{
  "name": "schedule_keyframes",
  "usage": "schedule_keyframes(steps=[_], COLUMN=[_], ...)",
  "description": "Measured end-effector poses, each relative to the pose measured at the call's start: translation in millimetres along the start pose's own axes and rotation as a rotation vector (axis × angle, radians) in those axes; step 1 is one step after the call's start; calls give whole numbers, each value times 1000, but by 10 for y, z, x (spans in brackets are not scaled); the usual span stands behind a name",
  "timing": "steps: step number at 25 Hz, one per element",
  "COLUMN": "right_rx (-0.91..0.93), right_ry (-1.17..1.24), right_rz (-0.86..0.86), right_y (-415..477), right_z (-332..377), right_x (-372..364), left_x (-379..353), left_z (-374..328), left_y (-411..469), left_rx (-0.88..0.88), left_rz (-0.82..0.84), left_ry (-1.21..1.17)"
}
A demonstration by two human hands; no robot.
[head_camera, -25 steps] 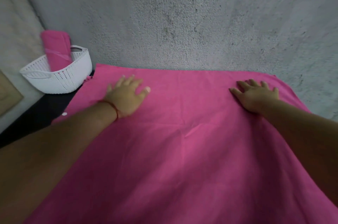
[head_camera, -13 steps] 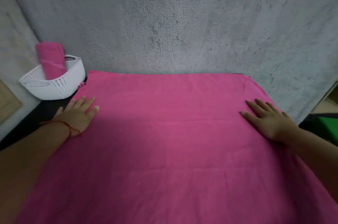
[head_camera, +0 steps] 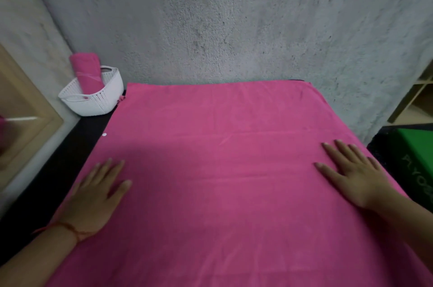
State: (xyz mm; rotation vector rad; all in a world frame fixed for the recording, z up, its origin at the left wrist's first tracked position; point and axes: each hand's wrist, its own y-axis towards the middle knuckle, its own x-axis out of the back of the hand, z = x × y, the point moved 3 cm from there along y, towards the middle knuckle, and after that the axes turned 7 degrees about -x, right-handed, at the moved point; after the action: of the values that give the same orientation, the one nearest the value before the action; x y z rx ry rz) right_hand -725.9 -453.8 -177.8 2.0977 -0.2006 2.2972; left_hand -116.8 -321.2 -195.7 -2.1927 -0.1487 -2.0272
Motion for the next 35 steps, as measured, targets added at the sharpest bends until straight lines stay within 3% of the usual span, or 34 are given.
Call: schedule_keyframes(steps=[2, 4, 8, 10, 13, 16, 19, 20, 22, 24, 27, 30, 33, 35], right_rx=[-81, -32, 377, 424, 316, 63, -21, 63, 294, 370, 280, 112, -18, -128], right_ry=[-24, -42, -2, -44, -43, -9, 3, 24, 13, -31, -1, 71, 59, 145], right_rz=[-2, -68, 66, 67, -14, 23, 1, 24, 55, 22, -44, -33, 51, 119], right_y=[-2, -220, -1417, -1829, -1761, -1646, -1834, -1985, -2367, -2600, -2483, -2379, -2353, -2365], right_z=[-111, 165, 1099, 1099, 409, -410, -286, -69, 378, 444, -98, -865, -1351, -1527], right_x=[102, 217, -154, -316, -278, -155, -48, -76, -260, -450, -455, -417, -343, -288], left_x=[62, 166, 0, -140, -142, -147, -40, -10, -91, -256, -302, -325, -250, -290], left_z=[198, -48, -1292, -1356, -558, 229, 171, -45, -594, -875, -426, 186, 434, 587], left_y=[-98, -242, -990, -1328, -1523, -1827, -2009, -2061, -2212, -2416, -2501, -2722, -2842, -2786], left_rx=[114, 192, -179, -227, -68, 96, 301, 270, 34, -122, -36, 174, 302, 355], left_rz=[9, -23, -24, -36, -67, 7, -14, -29, -33, -14, -110, -96, -138, -61], left_ry=[-23, -44, -50, 12, 43, -26, -69, -45, 0, 33, 3, -55, -136, -147])
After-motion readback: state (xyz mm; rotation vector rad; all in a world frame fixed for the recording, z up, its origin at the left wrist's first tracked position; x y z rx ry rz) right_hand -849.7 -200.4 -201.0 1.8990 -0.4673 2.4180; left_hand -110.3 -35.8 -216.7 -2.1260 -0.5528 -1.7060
